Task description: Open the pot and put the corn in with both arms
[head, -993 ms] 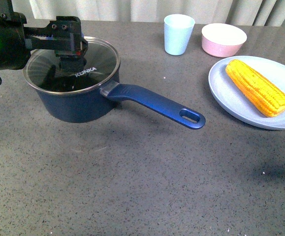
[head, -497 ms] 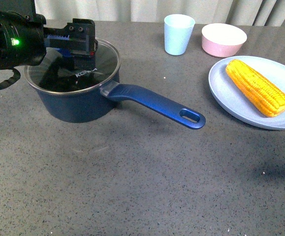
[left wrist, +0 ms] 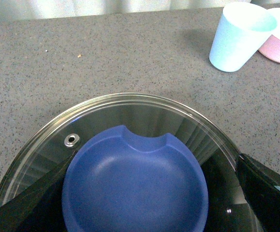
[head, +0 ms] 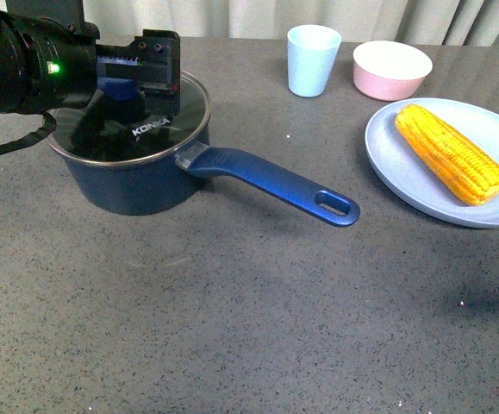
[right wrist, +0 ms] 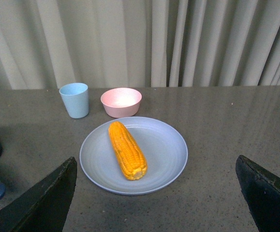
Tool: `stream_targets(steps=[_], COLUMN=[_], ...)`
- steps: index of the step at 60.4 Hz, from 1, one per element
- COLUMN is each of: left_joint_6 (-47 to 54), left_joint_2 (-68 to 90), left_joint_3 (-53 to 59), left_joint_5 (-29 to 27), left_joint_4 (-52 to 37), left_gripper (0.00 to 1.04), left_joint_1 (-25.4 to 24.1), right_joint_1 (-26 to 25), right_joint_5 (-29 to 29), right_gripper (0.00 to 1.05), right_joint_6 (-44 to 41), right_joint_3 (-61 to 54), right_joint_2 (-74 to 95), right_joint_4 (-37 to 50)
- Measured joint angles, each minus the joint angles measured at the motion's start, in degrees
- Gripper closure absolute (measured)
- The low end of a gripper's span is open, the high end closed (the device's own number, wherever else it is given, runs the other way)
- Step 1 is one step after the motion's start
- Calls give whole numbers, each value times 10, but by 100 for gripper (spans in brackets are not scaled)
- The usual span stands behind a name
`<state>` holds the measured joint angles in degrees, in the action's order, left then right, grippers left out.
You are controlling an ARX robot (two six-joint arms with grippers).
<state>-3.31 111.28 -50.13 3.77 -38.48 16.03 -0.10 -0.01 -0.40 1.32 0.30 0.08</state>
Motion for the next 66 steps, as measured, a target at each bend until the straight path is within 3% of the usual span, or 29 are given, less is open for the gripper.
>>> stream_targets(steps=[4,14,17,50,66], left_joint_6=[0,0,0,-39,-32], left_joint_2=[2,4,4,-75,-122], left_joint_3=[-2,-5,-5,-14,-14], left_joint_5=[-5,-23,-24,-37,-34], left_joint_4=[3,6,6,63,67], left_gripper=[11,40,43,44,44], left_joint_1=[1,2,2,0,-58], right_joint_1=[0,0,0,0,0], right_joint_5=[0,0,0,0,0], right_gripper=[9,9,9,9,9], right_joint_6=[0,0,0,0,0], right_joint_3=[0,0,0,0,0], right_joint_2=[0,0,0,0,0], right_joint_4=[0,0,0,0,0])
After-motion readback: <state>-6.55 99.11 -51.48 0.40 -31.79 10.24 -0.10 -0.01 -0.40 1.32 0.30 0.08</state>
